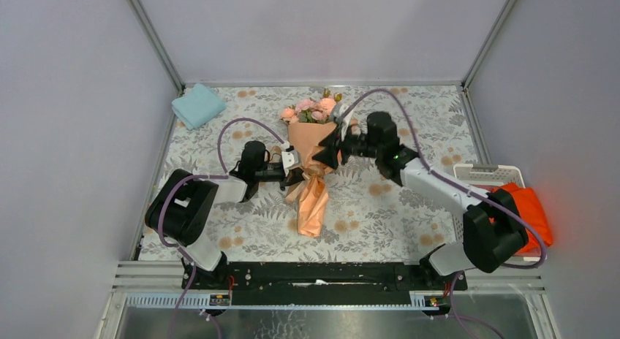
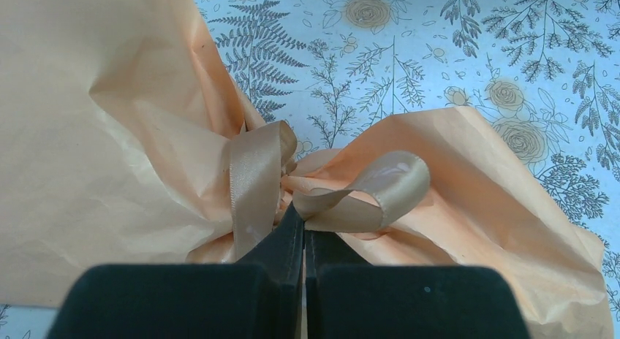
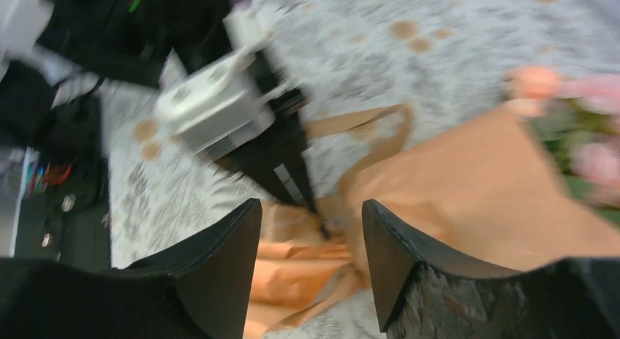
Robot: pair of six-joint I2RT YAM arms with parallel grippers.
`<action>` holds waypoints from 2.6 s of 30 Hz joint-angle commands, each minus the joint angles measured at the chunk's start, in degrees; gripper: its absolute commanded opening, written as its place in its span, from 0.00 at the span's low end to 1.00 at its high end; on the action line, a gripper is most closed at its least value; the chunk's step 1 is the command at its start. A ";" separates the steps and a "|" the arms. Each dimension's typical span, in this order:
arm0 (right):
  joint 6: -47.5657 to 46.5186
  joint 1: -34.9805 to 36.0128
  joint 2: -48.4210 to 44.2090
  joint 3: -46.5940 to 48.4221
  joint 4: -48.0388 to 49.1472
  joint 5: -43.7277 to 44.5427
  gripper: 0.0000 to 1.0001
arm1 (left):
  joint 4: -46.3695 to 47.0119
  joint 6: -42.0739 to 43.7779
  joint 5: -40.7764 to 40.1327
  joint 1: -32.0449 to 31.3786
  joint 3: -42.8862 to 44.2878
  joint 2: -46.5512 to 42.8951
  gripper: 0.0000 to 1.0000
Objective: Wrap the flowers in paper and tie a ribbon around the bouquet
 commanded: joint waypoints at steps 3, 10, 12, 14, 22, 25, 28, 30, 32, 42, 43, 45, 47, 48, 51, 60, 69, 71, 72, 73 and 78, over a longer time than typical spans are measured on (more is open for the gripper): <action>-6.74 6.02 2.35 -10.33 20.75 -6.64 0.61 | 3.36 -0.35 -0.93 -0.36 -0.43 -0.69 0.00; -8.96 6.03 7.11 -10.06 21.40 -4.15 0.56 | 2.83 0.06 -1.11 -0.30 -0.29 -0.72 0.00; -9.00 6.06 8.22 -9.89 21.18 -4.47 0.53 | 2.78 0.19 -1.40 -0.37 -0.22 -0.69 0.00; -9.80 6.09 8.66 -9.53 19.64 -5.16 0.53 | 2.73 0.21 -1.77 -0.32 -0.12 -0.62 0.00; -10.24 6.45 9.39 -9.54 15.73 -4.91 0.28 | 1.48 0.19 -1.45 -0.32 0.94 -0.02 0.00; -9.71 6.43 9.34 -8.64 14.55 -3.74 0.00 | 0.72 0.22 -1.90 -0.37 1.18 -0.11 0.00; -9.12 6.14 8.67 -7.42 11.37 0.14 0.00 | -2.57 -1.30 -4.18 -0.18 2.56 -1.44 0.55; -8.40 5.75 8.16 -7.87 11.71 0.97 0.00 | -9.23 -1.46 -1.45 1.86 5.64 -3.75 0.87; -7.69 5.53 8.15 -8.04 11.77 1.43 0.00 | -25.46 5.32 0.11 3.75 13.51 -6.38 0.98; -4.68 5.37 8.81 -8.74 15.16 2.06 0.00 | -79.04 6.56 -27.19 15.54 52.61 10.94 0.82; -4.29 5.39 8.74 -8.53 15.27 1.94 0.00 | -80.89 4.21 -29.54 15.50 55.40 13.59 0.82; -4.08 5.40 8.48 -8.18 15.29 2.02 0.00 | -85.19 4.00 -29.35 15.29 59.59 18.48 0.83; -4.10 5.36 8.04 -8.26 15.21 2.51 0.00 | -84.64 6.30 -29.29 14.80 60.27 21.09 0.86; -4.12 5.40 7.95 -8.37 15.12 2.55 0.00 | -83.36 8.05 -29.58 14.25 59.83 21.82 0.88; -3.97 5.44 7.71 -8.49 14.99 2.31 0.00 | -77.09 9.96 -34.08 12.70 58.59 23.99 0.91; -1.66 5.41 6.75 -9.23 15.55 3.19 0.00 | -73.20 12.96 -36.90 11.68 52.19 26.27 0.63; 1.58 4.70 8.65 -6.15 12.39 3.55 0.00 | -72.22 17.04 -31.68 11.73 41.00 10.39 0.00; 2.71 4.03 9.35 -4.99 11.00 3.32 0.00 | -77.00 21.05 -26.88 10.92 40.95 2.78 0.00; 3.28 3.71 9.80 -4.32 10.45 3.15 0.00 | -81.54 22.85 -25.35 10.04 41.76 0.59 0.00; 3.87 3.32 10.20 -3.66 9.99 2.58 0.00 | -86.30 24.14 -23.84 8.94 42.28 -1.42 0.00; 5.65 2.24 12.03 -0.55 6.48 0.68 0.00 | -101.24 30.74 -17.71 -4.20 34.81 -12.93 0.00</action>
